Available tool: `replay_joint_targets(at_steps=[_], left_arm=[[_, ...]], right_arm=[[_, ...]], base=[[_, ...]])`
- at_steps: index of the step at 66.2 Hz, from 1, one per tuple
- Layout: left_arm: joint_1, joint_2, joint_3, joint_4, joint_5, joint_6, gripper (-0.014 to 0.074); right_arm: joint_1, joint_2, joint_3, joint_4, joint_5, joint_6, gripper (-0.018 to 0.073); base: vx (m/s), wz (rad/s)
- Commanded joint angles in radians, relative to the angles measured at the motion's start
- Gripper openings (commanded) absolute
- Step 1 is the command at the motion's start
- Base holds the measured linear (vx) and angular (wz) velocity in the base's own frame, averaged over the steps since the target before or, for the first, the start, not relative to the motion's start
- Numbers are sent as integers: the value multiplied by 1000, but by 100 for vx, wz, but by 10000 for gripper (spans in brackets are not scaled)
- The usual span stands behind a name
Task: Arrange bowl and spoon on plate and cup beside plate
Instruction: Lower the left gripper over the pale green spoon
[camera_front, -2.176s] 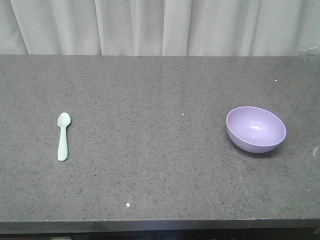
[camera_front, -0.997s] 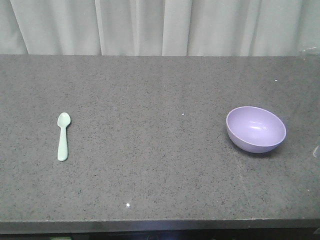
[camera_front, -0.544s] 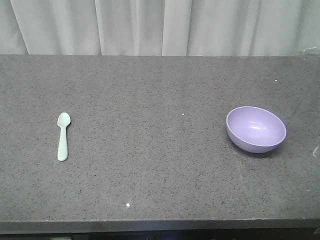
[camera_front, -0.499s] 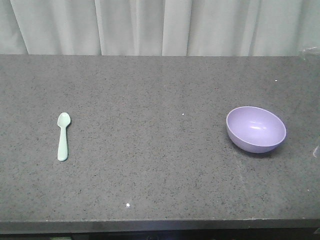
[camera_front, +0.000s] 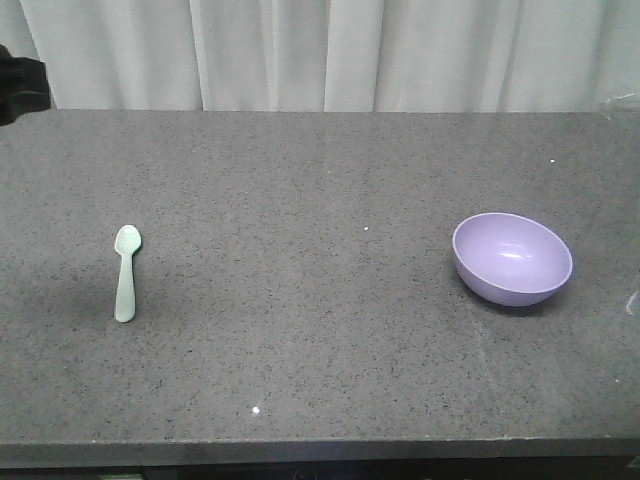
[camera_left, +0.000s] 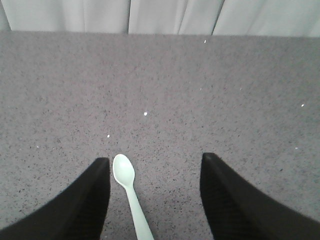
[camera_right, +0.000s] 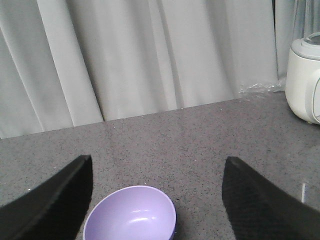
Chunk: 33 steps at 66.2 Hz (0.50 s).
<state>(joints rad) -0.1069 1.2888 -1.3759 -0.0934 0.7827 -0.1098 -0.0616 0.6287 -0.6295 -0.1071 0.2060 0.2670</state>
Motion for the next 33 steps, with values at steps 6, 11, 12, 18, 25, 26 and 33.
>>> replay_joint_targets(at_steps=[6, 11, 12, 18, 25, 26, 33], left_arm=[[1, 150, -96, -15, -14, 7, 398], [1, 216, -115, -16, -13, 7, 398], [1, 226, -119, -16, -13, 7, 398], [1, 283, -131, -15, -9, 7, 398], [1, 339, -132, -15, -9, 7, 398], [1, 346, -132, -15, -8, 7, 398], [1, 393, -132, -15, 8, 7, 398]], right_arm=[[-4, 7, -36, -6, -49, -9, 532], [-4, 7, -36, -6, -41, -9, 532], [-4, 7, -36, -6, -40, -9, 532], [-4, 7, -36, -7, -39, -9, 532], [-4, 7, -36, -7, -38, -9, 532], [-4, 7, -36, -7, -37, -9, 532], [-4, 7, -36, -7, -24, -9, 532]], base=[[0, 0], [0, 0], [0, 0], [0, 0], [0, 0], [0, 0], [0, 0]])
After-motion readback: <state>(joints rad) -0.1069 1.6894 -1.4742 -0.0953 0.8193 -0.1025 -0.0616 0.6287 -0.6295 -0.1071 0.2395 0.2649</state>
